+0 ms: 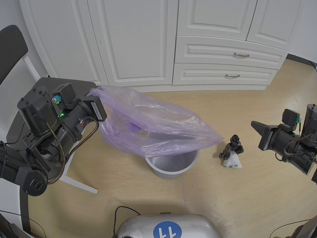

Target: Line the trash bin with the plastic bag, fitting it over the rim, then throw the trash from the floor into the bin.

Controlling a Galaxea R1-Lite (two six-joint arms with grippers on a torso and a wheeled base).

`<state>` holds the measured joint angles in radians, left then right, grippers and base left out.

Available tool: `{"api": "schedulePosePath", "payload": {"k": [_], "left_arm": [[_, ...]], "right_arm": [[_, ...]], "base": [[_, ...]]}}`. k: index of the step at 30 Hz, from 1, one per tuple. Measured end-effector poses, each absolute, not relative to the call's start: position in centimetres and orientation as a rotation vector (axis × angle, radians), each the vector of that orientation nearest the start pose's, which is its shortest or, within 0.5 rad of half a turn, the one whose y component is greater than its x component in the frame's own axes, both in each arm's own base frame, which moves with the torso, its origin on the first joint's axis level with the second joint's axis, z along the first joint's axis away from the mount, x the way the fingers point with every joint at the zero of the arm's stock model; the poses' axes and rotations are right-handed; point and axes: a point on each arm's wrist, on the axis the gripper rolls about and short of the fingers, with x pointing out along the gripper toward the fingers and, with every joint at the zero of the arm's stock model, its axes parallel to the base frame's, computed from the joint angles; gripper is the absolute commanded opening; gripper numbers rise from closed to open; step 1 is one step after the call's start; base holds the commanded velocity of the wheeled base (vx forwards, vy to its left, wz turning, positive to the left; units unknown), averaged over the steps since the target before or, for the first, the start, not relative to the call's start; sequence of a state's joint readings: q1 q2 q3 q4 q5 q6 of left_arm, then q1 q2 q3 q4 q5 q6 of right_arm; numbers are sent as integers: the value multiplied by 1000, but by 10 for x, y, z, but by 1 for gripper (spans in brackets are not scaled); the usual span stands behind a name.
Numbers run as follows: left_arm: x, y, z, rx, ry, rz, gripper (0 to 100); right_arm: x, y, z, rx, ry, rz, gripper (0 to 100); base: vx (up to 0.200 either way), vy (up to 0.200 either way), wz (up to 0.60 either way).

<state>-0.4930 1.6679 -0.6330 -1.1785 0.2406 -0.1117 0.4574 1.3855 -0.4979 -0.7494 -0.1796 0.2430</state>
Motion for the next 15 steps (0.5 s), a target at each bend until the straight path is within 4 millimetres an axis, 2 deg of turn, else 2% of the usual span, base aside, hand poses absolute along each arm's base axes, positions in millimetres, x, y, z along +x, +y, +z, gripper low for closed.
{"api": "schedulePosePath", "payload": {"k": [9,15], "left_arm": [[252,-136,192,-183,-66,-281,0],[249,-152,200,-213,-89,-326,0]], "right_arm": [[176,82,204,141,201,257,0],[177,87,191,128,252,277,0]], "base": [[0,0,0],[0,0,0]]}}
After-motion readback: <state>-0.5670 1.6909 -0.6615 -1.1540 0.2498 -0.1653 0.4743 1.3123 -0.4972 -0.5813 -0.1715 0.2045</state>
